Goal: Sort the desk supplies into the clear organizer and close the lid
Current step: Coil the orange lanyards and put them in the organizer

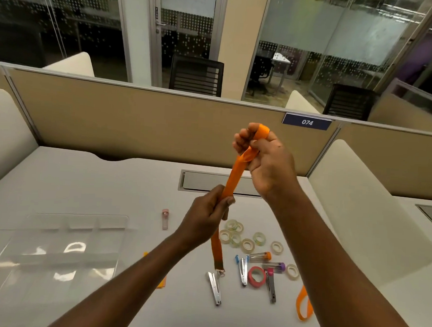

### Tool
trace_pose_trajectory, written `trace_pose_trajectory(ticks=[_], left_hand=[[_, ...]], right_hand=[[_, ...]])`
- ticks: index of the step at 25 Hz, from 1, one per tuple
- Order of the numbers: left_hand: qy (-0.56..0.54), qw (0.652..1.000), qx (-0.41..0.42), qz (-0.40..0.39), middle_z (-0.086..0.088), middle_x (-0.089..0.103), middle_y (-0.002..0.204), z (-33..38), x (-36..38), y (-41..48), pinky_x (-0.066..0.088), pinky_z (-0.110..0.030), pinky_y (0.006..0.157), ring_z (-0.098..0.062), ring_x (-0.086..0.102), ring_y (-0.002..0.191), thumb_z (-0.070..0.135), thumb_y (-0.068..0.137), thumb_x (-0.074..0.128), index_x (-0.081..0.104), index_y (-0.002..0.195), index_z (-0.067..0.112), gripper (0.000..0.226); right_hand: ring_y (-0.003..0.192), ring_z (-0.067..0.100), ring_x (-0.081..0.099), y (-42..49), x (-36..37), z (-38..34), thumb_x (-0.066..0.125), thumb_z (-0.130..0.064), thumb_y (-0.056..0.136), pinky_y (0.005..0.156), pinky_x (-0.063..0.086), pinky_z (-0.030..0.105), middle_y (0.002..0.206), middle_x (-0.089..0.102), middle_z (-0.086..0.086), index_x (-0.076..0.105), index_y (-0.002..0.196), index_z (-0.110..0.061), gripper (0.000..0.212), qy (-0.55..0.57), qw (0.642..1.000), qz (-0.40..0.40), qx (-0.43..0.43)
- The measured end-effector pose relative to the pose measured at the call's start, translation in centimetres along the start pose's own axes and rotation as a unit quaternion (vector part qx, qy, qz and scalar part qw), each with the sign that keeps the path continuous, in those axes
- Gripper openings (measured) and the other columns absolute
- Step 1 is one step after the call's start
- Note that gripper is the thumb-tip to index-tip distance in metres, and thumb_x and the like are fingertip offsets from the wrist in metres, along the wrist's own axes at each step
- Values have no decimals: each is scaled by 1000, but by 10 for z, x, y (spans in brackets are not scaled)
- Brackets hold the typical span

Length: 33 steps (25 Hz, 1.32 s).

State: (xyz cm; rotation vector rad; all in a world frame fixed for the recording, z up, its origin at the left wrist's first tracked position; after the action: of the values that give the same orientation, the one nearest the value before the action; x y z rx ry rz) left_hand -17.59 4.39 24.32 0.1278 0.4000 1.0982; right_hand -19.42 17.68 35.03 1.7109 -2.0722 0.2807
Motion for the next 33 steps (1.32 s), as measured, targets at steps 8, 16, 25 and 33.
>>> trace_pose_trajectory(ticks=[8,16,25,33], left_hand=[[135,989,34,-44,3,61,75,9,-34,10,42,-24,57,-11,53,65,26,94,63,62,97,22,5],[88,992,-70,-56,-3,65,80,-28,-1,-9,49,-40,69,-17,61,72,27,102,48,61,100,15,18],[293,953,48,-61,8,68,88,-10,38,-26,49,-31,66,-9,61,77,34,101,46,67,101,25,23],[60,996,-62,-15,2,65,85,-24,67,-43,49,-18,65,-9,63,78,21,98,56,63,87,16,15]], right_hand=[[61,26,62,-25,-55,70,43,-14,96,66,53,37,70,68,13,69,76,-7,33,-597,750,-281,44],[67,19,60,-53,-35,64,39,-23,98,74,55,35,74,60,6,66,98,-5,33,184,961,-113,175],[67,10,65,-78,-95,94,41,-36,105,68,51,25,72,68,-1,65,84,-10,41,-435,892,-117,51],[55,20,59,-117,-128,106,46,-71,90,59,50,30,67,63,10,67,73,-15,63,-271,909,-158,276]])
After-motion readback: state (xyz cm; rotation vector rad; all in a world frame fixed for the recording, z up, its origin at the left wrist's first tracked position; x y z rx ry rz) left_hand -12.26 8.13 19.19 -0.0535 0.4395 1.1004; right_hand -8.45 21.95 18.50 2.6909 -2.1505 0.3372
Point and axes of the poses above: each hand's wrist, its own y-axis towards the middle knuckle, its own x-axis out of the palm, z = x × y, the point moved 4 cm from there along y, towards the middle knuckle
